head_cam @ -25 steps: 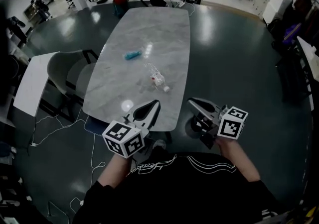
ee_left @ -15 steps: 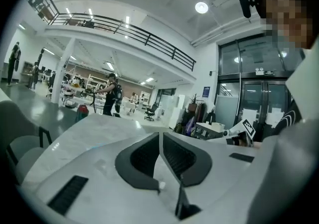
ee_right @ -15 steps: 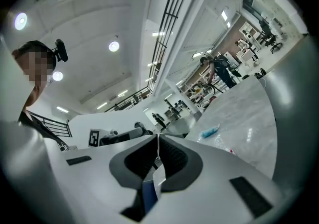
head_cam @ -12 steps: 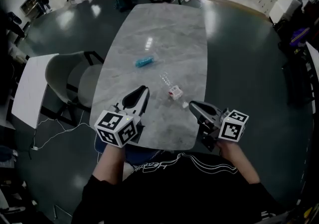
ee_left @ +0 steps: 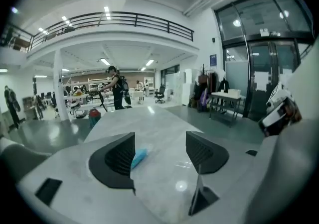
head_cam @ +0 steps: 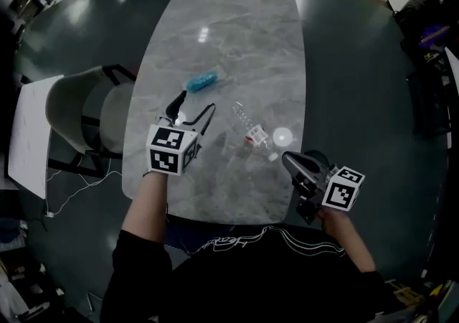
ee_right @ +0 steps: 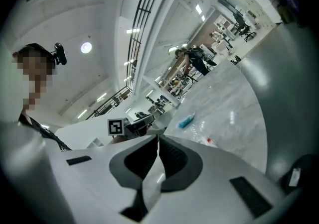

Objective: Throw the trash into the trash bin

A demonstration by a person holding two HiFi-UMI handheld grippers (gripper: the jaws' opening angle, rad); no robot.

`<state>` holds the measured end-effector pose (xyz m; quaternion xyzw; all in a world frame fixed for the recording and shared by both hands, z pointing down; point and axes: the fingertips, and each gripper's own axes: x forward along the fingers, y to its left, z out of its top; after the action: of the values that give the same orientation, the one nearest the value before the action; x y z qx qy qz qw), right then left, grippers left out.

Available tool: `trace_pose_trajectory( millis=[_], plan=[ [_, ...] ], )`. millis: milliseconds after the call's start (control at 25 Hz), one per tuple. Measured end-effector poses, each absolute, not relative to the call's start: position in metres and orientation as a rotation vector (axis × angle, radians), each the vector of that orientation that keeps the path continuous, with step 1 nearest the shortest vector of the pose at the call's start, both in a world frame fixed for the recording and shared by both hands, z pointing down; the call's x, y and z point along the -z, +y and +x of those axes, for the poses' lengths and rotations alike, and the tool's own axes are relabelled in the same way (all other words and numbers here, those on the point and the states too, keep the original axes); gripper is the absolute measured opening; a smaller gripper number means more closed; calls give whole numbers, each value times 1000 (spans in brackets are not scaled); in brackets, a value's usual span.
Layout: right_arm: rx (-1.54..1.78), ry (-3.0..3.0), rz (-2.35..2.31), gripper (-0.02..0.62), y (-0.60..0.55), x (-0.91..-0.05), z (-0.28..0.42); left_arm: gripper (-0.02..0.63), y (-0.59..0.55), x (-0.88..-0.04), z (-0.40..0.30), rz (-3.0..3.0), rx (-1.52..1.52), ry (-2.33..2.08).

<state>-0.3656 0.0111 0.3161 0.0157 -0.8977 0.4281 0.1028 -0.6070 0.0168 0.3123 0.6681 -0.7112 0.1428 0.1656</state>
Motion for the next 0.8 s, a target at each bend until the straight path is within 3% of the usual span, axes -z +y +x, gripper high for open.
trace_pose_trajectory(
  millis=[360,800],
  plan=[
    [-1332,-2522,169,37,-2,-360,-346,299,-34,-447,-693,1700,-776,-1934],
    [-1363,-2465,270,36,-14,-380,-324,295,-50,-507,-725,1598,-912,-1801]
  ],
)
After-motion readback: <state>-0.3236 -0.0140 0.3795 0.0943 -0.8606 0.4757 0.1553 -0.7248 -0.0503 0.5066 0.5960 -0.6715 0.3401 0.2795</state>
